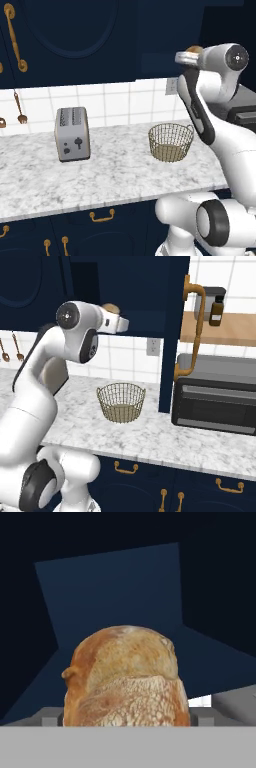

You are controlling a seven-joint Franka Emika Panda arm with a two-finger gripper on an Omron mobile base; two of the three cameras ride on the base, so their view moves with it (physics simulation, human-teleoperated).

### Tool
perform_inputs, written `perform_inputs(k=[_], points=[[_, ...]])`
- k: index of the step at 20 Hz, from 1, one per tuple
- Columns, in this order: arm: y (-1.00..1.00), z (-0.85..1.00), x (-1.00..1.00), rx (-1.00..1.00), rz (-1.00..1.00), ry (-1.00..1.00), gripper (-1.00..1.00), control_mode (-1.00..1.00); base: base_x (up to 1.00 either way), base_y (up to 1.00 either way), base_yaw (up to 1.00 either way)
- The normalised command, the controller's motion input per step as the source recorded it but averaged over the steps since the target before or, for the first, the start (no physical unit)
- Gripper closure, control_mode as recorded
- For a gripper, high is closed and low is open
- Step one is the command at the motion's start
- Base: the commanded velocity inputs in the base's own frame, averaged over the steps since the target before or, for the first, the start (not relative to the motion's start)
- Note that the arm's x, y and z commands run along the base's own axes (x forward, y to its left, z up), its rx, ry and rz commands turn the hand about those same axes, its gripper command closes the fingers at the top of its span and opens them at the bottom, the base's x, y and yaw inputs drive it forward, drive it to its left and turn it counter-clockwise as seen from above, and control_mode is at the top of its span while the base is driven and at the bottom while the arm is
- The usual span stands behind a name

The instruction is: Open the cabinet, pick up the bread from the cabinet and place it in the basket. Then move the basket to the dining counter.

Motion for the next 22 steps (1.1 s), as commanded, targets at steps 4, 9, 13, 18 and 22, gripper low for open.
perform_inputs(k=[4,9,13,18,22], points=[[0.14,0.00,-1.00,0.00,0.05,0.17,1.00,-1.00,0.00,0.00,0.00],[0.10,-0.35,-0.95,-0.04,0.00,0.48,1.00,-1.00,0.00,0.00,0.00],[0.04,-0.91,-0.55,-0.08,0.07,0.52,1.00,-1.00,0.00,0.00,0.00],[0.00,-1.00,-0.20,-0.01,0.10,0.35,1.00,-1.00,0.00,0.00,0.00],[0.01,-0.94,0.00,-0.02,0.03,0.18,1.00,-1.00,0.00,0.00,0.00]])
